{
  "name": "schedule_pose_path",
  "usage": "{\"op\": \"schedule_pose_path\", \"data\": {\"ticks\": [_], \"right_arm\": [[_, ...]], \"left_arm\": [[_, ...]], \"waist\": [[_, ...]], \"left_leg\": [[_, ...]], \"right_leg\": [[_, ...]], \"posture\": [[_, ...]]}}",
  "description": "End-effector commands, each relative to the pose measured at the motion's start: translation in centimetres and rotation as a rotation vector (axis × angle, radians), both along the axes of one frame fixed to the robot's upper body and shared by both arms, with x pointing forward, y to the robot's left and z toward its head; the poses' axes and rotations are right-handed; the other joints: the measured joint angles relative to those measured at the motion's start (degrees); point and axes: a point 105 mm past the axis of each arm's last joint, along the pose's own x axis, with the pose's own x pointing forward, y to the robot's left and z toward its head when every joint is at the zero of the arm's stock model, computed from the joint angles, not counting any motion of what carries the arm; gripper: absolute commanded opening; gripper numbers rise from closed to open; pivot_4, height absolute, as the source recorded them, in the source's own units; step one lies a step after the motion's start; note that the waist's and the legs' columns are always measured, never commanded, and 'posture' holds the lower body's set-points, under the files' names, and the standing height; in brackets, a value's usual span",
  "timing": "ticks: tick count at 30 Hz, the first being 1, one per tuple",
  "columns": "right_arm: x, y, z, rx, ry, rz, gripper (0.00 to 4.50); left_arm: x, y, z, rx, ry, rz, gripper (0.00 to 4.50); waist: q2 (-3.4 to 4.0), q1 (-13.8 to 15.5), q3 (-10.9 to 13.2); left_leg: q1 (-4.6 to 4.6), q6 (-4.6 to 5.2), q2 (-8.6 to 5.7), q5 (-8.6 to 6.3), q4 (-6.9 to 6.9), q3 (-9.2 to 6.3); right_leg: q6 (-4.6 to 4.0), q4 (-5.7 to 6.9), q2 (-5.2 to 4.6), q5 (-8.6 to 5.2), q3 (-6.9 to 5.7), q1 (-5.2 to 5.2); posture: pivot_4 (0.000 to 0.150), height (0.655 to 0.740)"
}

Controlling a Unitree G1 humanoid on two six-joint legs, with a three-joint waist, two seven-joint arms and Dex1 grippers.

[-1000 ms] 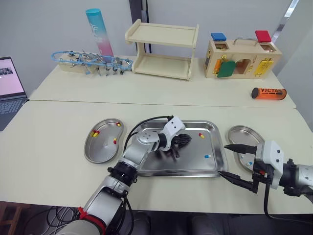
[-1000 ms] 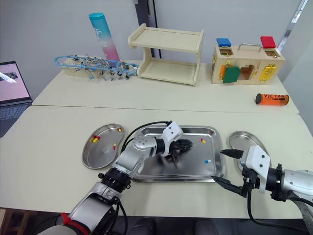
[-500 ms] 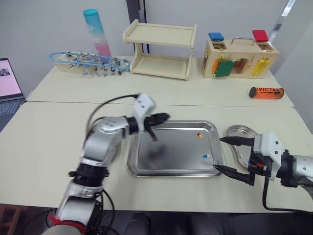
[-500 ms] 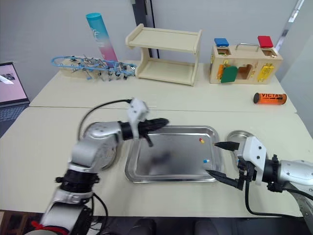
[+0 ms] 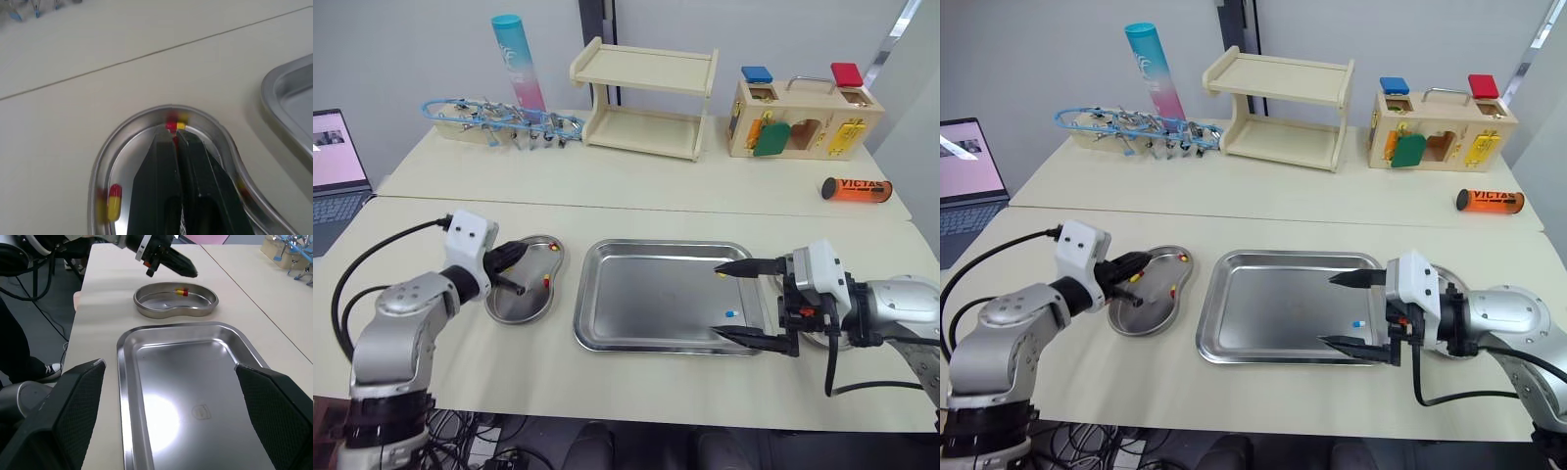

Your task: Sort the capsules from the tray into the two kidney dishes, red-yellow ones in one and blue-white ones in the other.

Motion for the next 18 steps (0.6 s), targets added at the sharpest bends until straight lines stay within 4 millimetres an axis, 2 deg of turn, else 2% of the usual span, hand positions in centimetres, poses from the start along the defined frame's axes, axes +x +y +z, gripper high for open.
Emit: {"op": "schedule_pose_path", "data": {"ticks": [1,5,8,12,18], "right_arm": [[0.1,0.3,0.5,0.004,-0.018,0.031,4.50],[0.3,0.5,0.6,0.002,-0.017,0.039,4.50],[0.4,0.5,0.6,0.000,-0.013,0.040,4.50],[0.4,0.5,0.6,-0.001,-0.011,0.041,4.50],[0.5,0.4,0.6,-0.004,-0.012,0.039,4.50]], "left_arm": [[-0.6,0.3,1.0,-0.015,-0.045,0.030,0.01],[-1.1,0.7,-0.1,-0.010,-0.007,0.085,0.01],[-1.5,0.6,-0.1,-0.031,-0.004,0.074,0.68],[-1.6,0.9,0.7,-0.031,-0.032,0.072,1.88],[-2.6,1.0,2.5,-0.043,-0.075,0.046,3.96]], "waist": [[0.00,-0.1,0.0],[0.00,-0.1,0.0],[0.00,-0.2,0.0],[0.00,-0.2,0.0],[0.00,-0.2,0.0]], "left_leg": [[0.01,0.00,0.00,0.00,-0.01,0.00],[0.01,0.01,0.00,0.00,-0.01,0.01],[0.01,0.01,0.00,-0.01,-0.01,0.01],[0.00,0.01,0.00,-0.01,-0.01,0.01],[0.01,0.01,0.00,-0.01,-0.02,0.01]], "right_leg": [[0.00,0.01,0.00,0.00,0.00,0.00],[0.00,0.01,0.00,0.00,0.02,-0.01],[0.00,0.02,0.00,0.00,0.02,-0.03],[0.00,0.02,0.00,0.00,0.02,-0.03],[-0.01,0.02,0.00,0.00,0.03,-0.03]], "posture": [[0.150,0.7400],[0.150,0.7400],[0.150,0.7400],[0.150,0.7400],[0.150,0.7400]]}}
